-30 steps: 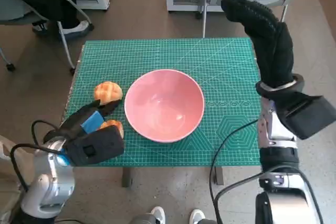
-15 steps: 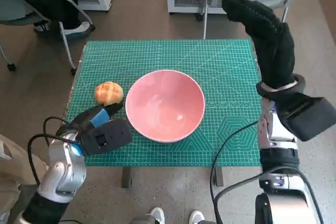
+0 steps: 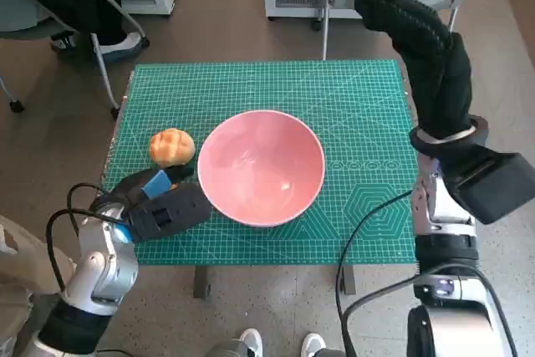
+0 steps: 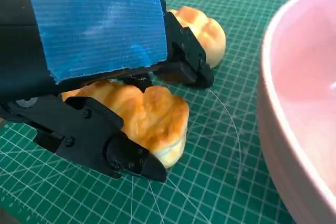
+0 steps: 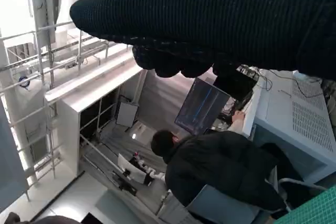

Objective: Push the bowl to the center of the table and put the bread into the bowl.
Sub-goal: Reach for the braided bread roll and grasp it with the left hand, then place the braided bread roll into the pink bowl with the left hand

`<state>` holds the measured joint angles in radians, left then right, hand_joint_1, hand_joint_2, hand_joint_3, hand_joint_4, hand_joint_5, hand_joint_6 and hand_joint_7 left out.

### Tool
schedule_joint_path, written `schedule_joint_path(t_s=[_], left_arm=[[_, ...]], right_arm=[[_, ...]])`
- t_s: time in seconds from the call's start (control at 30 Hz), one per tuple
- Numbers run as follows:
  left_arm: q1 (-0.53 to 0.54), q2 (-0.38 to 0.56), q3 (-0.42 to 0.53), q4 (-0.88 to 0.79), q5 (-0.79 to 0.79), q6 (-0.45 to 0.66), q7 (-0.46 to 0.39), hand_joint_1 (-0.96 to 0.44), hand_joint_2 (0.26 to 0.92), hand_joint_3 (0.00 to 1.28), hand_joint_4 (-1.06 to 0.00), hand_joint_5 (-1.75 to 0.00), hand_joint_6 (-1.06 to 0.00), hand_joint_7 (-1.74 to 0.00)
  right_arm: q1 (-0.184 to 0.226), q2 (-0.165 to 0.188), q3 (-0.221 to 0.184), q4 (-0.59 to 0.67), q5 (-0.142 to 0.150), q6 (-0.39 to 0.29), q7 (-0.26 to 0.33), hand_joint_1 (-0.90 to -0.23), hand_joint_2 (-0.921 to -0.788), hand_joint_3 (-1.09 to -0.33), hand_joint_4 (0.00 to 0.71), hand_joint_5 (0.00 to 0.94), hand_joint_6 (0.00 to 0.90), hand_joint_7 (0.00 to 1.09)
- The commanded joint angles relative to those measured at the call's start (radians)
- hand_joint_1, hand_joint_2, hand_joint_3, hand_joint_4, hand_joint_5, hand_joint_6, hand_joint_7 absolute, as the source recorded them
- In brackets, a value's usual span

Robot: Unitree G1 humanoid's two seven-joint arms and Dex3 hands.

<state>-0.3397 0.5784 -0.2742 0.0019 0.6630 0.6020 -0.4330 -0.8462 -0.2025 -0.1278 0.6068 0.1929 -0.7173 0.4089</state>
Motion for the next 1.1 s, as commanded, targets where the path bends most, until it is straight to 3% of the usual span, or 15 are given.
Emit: schedule_joint_path(t_s=[0.03, 0.17, 0.3, 1.1], left_arm=[[-0.001, -0.001, -0.009, 0.013, 0.013, 0.002, 0.007, 0.04, 0.858, 0.21, -0.62, -1.39, -0.63, -0.90], [0.005, 0.012, -0.016, 0.002, 0.021, 0.005, -0.007, 0.01, 0.903, 0.13, -0.64, -1.31, -0.61, -1.08], [0.006, 0.015, -0.018, 0.001, 0.023, 0.006, -0.011, 0.00, 0.917, 0.11, -0.65, -1.26, -0.60, -1.15], [0.006, 0.030, -0.012, -0.020, 0.018, -0.001, -0.026, 0.00, 0.920, 0.12, -0.60, -1.42, -0.63, -1.00]], right_arm=[[0.013, -0.009, -0.002, 0.005, -0.004, 0.013, -0.002, -0.664, -0.921, -0.758, 0.188, 0.001, 0.101, 0.24], [0.013, -0.008, -0.001, 0.004, -0.005, 0.013, -0.003, -0.664, -0.921, -0.758, 0.189, 0.001, 0.100, 0.25], [0.012, -0.008, -0.001, 0.006, -0.005, 0.012, -0.003, -0.664, -0.921, -0.758, 0.189, 0.001, 0.099, 0.25], [0.007, -0.006, 0.000, 0.015, -0.004, 0.013, -0.001, -0.661, -0.921, -0.757, 0.190, 0.001, 0.089, 0.27]])
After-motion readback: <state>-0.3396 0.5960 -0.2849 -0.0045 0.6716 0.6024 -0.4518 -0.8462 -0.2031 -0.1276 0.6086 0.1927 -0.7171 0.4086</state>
